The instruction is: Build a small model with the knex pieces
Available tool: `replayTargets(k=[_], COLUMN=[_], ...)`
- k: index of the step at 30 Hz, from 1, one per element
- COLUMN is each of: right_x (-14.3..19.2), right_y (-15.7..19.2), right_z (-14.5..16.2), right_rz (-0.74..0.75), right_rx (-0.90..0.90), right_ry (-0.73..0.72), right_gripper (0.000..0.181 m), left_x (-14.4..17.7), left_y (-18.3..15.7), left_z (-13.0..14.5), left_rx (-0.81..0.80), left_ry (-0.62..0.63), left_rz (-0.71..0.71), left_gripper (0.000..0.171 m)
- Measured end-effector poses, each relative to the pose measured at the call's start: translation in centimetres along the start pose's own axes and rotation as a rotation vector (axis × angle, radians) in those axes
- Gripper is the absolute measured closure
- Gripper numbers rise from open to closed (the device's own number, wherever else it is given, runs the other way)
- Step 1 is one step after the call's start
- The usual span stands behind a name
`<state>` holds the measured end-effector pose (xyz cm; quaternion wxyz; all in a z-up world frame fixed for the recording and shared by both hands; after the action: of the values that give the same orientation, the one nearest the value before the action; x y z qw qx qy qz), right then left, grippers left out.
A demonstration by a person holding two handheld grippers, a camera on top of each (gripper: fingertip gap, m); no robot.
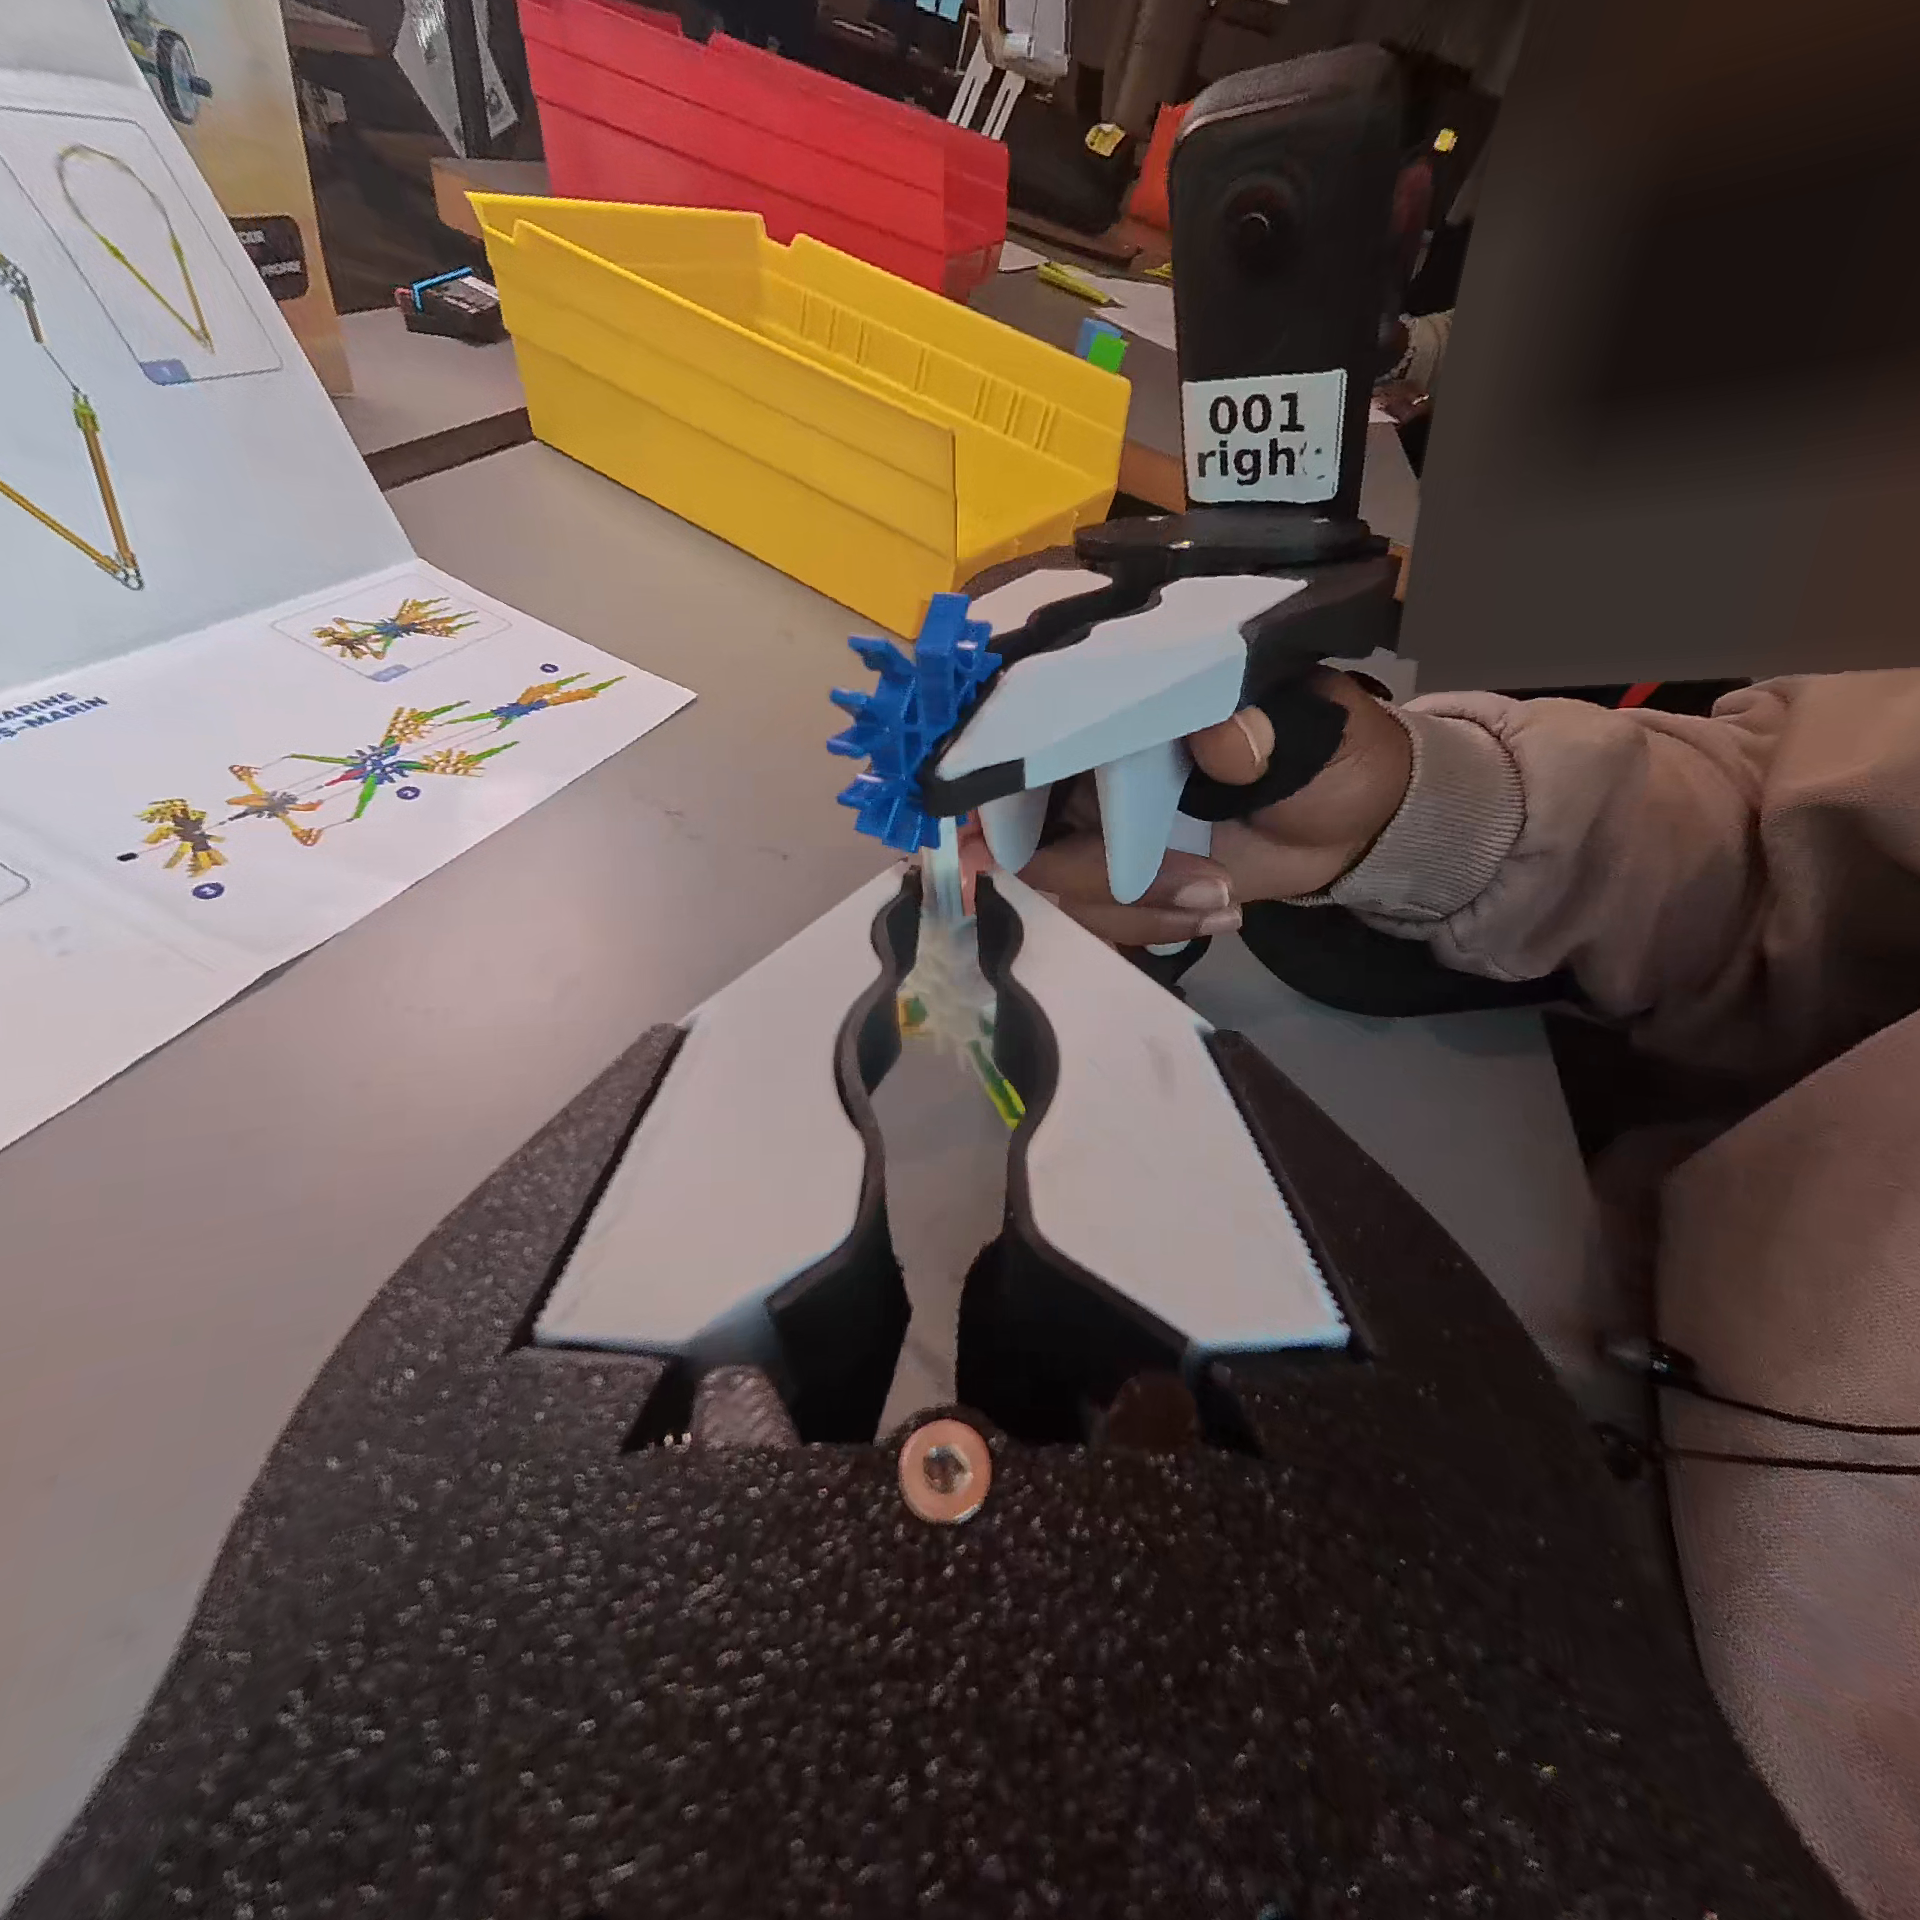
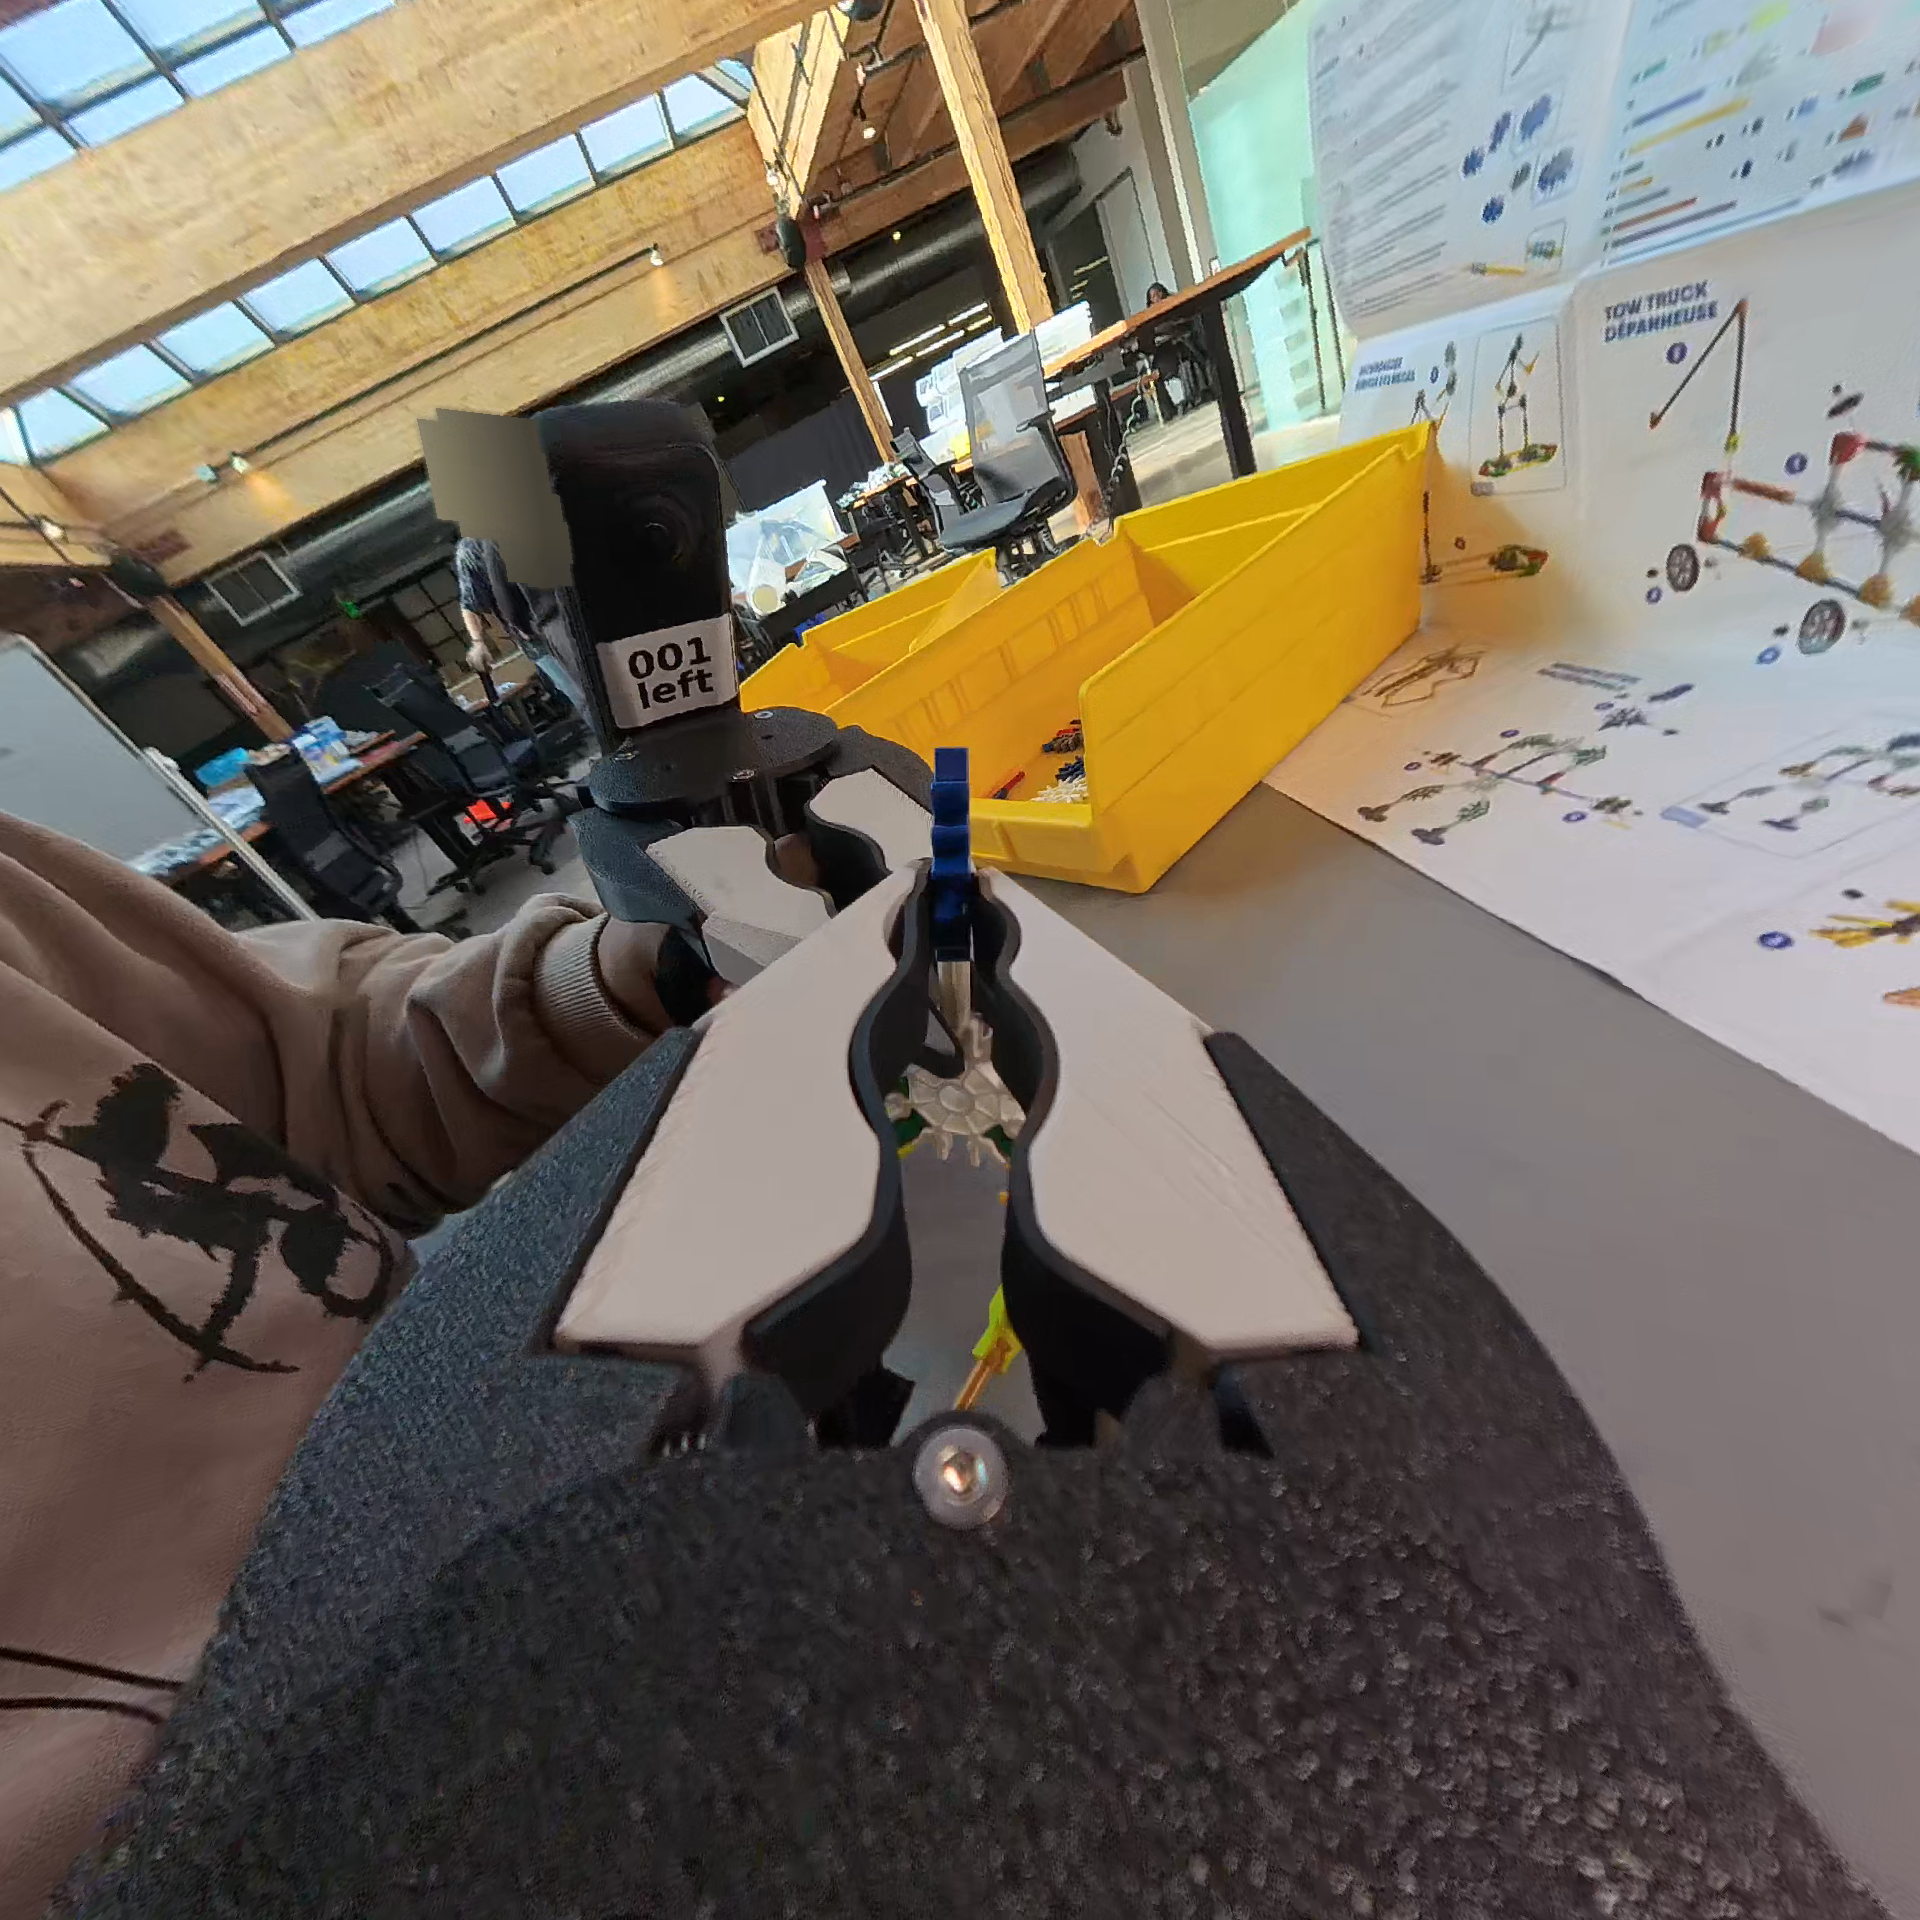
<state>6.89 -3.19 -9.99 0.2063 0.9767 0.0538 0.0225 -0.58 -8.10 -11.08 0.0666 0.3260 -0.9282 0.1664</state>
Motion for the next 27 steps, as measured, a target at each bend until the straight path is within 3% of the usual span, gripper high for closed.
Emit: replayTargets(k=[6, 10, 16, 19, 25, 27], right_x=[0.2, 0.5, 0.5, 0.8, 1.9, 2.2], right_y=[-0.6, -0.2, 0.4, 0.7, 2.0, 2.3], right_z=[0.8, 1.1, 0.8, 0.5, 1.6, 2.2], right_rz=[-0.273, -0.417, -0.402, -0.355, -0.379, -0.411], right_rx=[-0.505, -0.59, -0.453, -0.258, 0.232, 0.311], right_ry=[0.042, 0.064, 0.095, 0.112, 0.447, 0.561], right_gripper=[0.175, 0.171, 0.175, 0.176, 0.172, 0.171], left_x=[0.3, 0.5, 0.9, 1.1, 0.8, 0.4], left_y=[-0.4, -1.2, -1.5, -1.5, -2.8, -3.1], left_z=[0.4, 0.5, 0.6, 0.5, 2.2, 3.0], left_rx=[0.158, 0.187, 0.208, 0.242, 0.191, 0.198], left_ry=[-0.019, -0.017, -0.022, -0.035, 0.174, 0.242], left_rz=[0.203, 0.294, 0.343, 0.375, 0.463, 0.5], left_gripper=[0.164, 0.164, 0.164, 0.165, 0.165, 0.165])
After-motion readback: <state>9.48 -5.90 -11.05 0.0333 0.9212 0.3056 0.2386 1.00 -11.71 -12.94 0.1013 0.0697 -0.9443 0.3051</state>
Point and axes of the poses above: each gripper's, where its closed fingertips meet, x back along the fingers, z out of its underside, y = z × x across the jaws, the point moved 6 cm from there along x, back along the fingers, and after that the axes turned 4 degrees about z, right-handed, at the moved point
